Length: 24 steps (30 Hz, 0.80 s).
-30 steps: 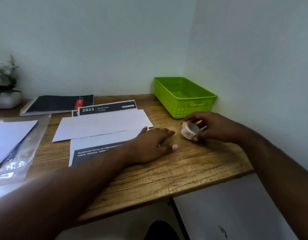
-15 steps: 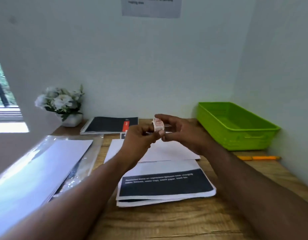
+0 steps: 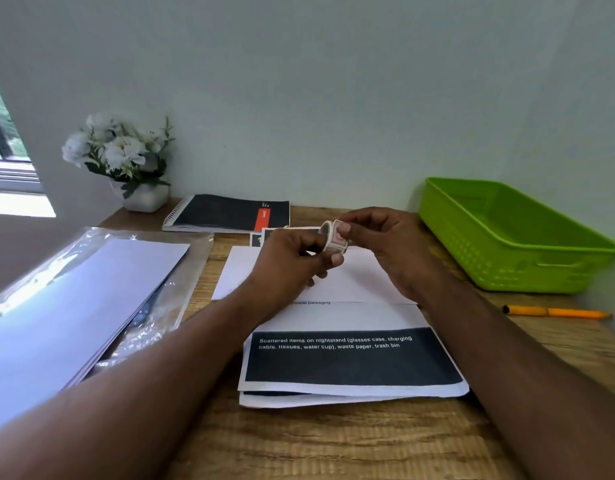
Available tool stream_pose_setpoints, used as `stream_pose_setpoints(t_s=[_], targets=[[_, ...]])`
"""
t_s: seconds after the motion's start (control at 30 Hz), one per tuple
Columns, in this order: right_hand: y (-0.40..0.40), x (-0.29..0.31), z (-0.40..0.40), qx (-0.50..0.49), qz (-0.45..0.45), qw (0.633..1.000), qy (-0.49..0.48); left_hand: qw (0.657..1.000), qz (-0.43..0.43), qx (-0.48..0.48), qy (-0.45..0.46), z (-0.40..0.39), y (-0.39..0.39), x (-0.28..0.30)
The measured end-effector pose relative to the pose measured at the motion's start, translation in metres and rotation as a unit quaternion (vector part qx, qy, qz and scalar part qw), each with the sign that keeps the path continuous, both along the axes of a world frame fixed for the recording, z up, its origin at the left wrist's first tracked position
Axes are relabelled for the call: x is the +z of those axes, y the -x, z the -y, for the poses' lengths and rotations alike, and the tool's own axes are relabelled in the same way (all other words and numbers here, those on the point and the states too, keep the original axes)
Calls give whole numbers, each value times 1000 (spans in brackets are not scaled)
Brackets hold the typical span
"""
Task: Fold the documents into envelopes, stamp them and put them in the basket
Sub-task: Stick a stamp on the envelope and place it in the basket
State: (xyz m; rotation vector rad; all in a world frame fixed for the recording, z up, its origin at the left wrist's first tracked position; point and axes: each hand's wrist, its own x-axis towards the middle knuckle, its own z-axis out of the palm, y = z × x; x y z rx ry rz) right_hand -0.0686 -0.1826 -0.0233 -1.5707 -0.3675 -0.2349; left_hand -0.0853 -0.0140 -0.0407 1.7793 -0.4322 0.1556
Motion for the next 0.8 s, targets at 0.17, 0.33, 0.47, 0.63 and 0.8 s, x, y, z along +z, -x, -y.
stream_pose_setpoints(t_s=[0.17, 0.33, 0.47, 0.63, 0.8], targets=[[1, -3, 0, -35, 17, 999, 21, 1000, -6, -3, 1, 1, -1, -3], [6, -3, 0, -40, 30, 999, 20, 998, -39, -1, 41, 1, 2, 0], [10, -2, -2, -46, 38, 998, 23, 998, -39, 15, 54, -1, 0, 0], [14, -2, -6, -49, 29, 998, 2, 998, -27, 44, 32, -6, -2, 1], [12, 0, -3, -46, -8, 997, -57, 994, -41, 100, 20, -21, -10, 3]])
